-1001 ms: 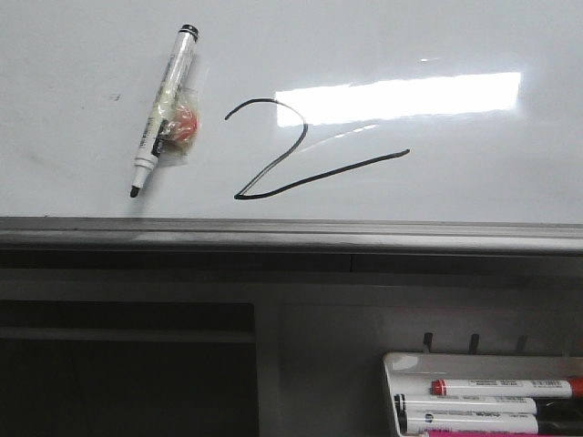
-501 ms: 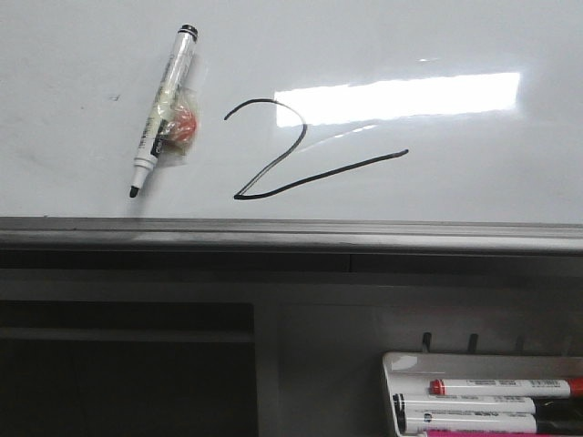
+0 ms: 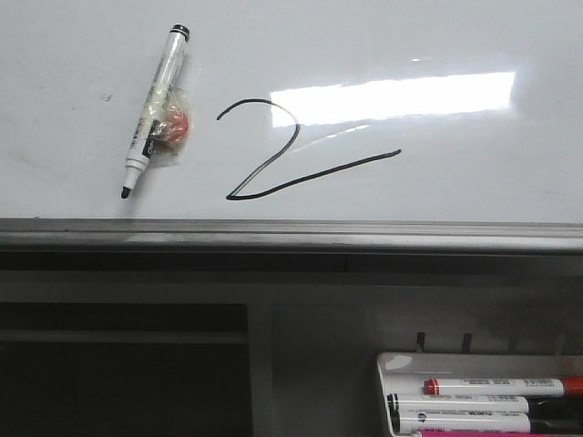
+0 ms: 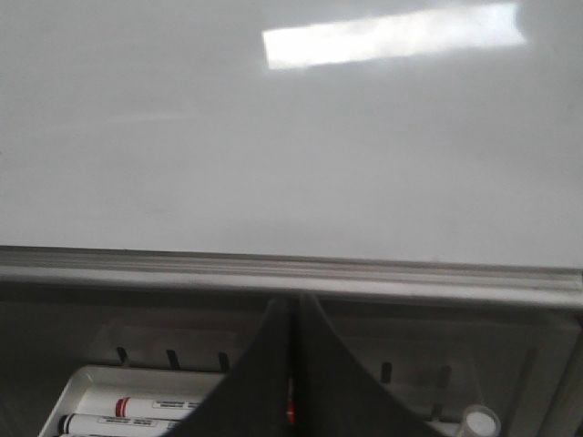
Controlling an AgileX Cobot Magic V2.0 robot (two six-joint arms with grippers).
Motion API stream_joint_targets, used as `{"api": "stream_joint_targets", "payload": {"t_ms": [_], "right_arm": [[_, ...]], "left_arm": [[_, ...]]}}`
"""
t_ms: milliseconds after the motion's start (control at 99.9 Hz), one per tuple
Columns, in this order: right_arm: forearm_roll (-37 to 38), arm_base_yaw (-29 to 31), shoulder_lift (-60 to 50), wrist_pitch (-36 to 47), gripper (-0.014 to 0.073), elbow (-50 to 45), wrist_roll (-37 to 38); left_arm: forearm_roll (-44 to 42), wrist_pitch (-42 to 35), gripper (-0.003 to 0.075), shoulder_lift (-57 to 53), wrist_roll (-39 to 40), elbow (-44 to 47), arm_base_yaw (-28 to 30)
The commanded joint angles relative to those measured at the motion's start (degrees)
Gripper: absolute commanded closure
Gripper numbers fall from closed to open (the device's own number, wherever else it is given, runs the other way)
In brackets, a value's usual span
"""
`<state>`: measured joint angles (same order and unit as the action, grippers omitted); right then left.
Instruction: Write number 2 on whiteboard
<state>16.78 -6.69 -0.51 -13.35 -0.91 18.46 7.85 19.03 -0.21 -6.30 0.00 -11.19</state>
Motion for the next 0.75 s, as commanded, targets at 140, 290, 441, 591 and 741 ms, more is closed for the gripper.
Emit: {"api": "stream_joint_targets", "payload": {"t_ms": [140, 290, 441, 591, 741], "right_arm": [[1.1, 1.1, -1.2, -4.5, 0.0667, -1.3, -0.1], [1.7, 1.1, -1.2, -3.9, 0.0667, -1.3, -0.8], [1.7, 1.1, -1.2, -3.8, 0.0667, -1.3, -0.8], [1.7, 1.1, -1.2, -3.8, 0.0667, -1.3, -0.8], [1.7, 1.1, -1.2, -3.8, 0.0667, -1.3, -0.8]], "left_arm": [[0.6, -3.1, 0.0741, -1.5, 0.5, 0.7, 0.1], [0.6, -3.1, 0.0741, -1.5, 0.5, 0.7, 0.1], [0.6, -3.1, 0.0741, -1.5, 0.5, 0.7, 0.1], [0.6, -3.1, 0.0741, -1.5, 0.5, 0.7, 0.1], [0.6, -3.1, 0.0741, -1.5, 0.5, 0.7, 0.1]]}}
